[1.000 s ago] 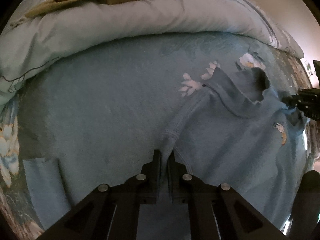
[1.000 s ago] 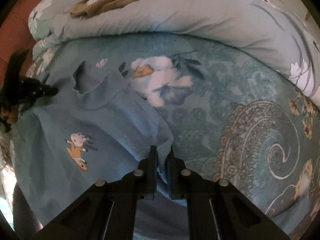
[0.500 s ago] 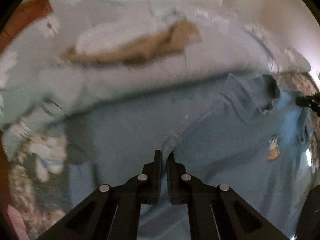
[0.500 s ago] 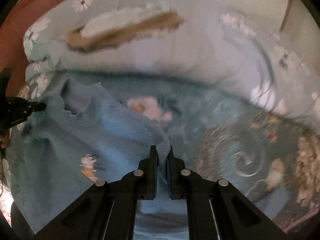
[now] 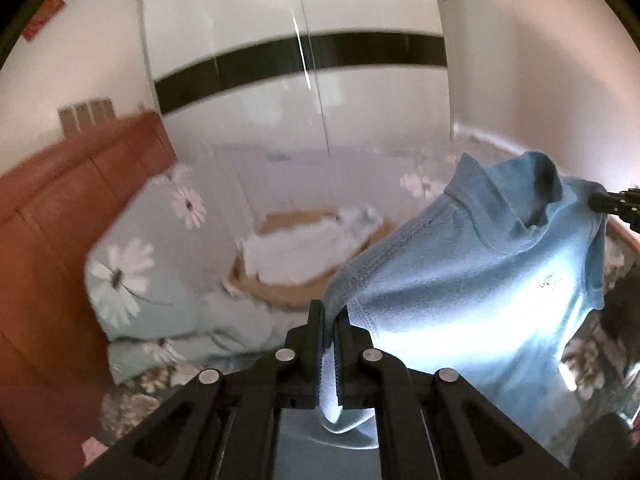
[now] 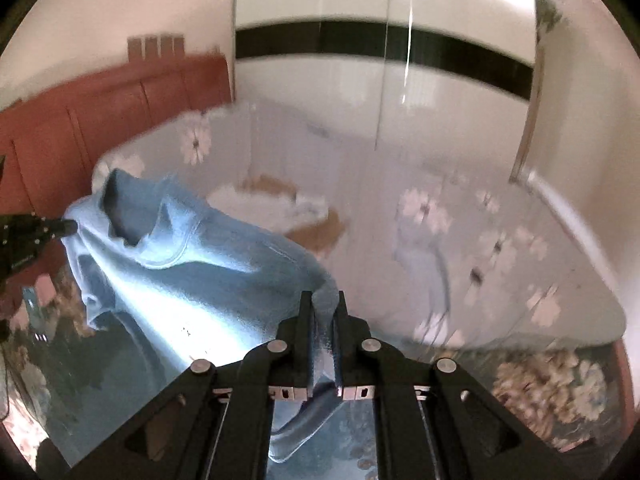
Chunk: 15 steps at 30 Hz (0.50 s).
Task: Fold clothes
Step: 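Lift the shirt by the hem with both grippers and shake it out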
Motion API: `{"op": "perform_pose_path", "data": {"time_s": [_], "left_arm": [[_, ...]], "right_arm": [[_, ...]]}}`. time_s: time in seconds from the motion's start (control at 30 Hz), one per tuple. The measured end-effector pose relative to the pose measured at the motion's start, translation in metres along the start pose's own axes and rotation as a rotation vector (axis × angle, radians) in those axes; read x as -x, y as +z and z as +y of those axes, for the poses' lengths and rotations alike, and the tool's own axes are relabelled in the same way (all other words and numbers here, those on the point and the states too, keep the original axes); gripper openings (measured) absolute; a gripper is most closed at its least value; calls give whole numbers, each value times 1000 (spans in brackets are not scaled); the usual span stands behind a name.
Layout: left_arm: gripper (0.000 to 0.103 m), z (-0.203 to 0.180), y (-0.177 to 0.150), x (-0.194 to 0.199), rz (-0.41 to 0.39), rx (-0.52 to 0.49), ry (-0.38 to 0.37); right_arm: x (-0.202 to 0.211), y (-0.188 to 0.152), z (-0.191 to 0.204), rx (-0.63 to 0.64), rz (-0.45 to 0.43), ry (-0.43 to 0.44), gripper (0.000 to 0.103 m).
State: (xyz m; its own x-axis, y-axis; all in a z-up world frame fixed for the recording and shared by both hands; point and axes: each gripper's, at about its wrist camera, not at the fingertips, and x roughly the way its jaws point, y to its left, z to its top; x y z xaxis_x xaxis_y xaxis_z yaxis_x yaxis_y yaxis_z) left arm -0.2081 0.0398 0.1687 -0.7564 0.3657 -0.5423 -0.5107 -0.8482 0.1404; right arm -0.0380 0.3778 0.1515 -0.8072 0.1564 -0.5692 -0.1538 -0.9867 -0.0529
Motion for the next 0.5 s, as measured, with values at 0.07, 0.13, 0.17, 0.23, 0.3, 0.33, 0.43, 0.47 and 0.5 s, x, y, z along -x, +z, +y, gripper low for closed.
{"op": "perform_pose_path", "data": {"time_s": [0.07,0.13,0.17,0.23,0.3,0.33,0.43,0.47,0.5], "left_arm": [[5,-2,8,25,-45,-4,18],[5,-5,13,48,-80,-7,33],[5,-7,16,60,-96,-7,41],[5,-14,16,78,-127,-6,57],[5,-19,14,96,-149,0,64],[5,-20,12,103,-154,0,68],[5,-23,2,126,-165,0,78],[5,-23,-3,136,-169,-9,79],[5,-24,-8,146,-173,-19,81]], "right_arm": [[29,11,3,11,-57,-26,7],[58,20,6,6,-109,-42,7],[70,23,8,4,-127,-53,7],[91,26,11,2,-161,-66,7],[109,23,12,-16,-197,-58,7],[118,21,12,-26,-215,-53,7],[135,14,16,-25,-228,-47,7],[141,12,17,-27,-230,-37,7],[146,9,19,-30,-232,-28,7]]}}
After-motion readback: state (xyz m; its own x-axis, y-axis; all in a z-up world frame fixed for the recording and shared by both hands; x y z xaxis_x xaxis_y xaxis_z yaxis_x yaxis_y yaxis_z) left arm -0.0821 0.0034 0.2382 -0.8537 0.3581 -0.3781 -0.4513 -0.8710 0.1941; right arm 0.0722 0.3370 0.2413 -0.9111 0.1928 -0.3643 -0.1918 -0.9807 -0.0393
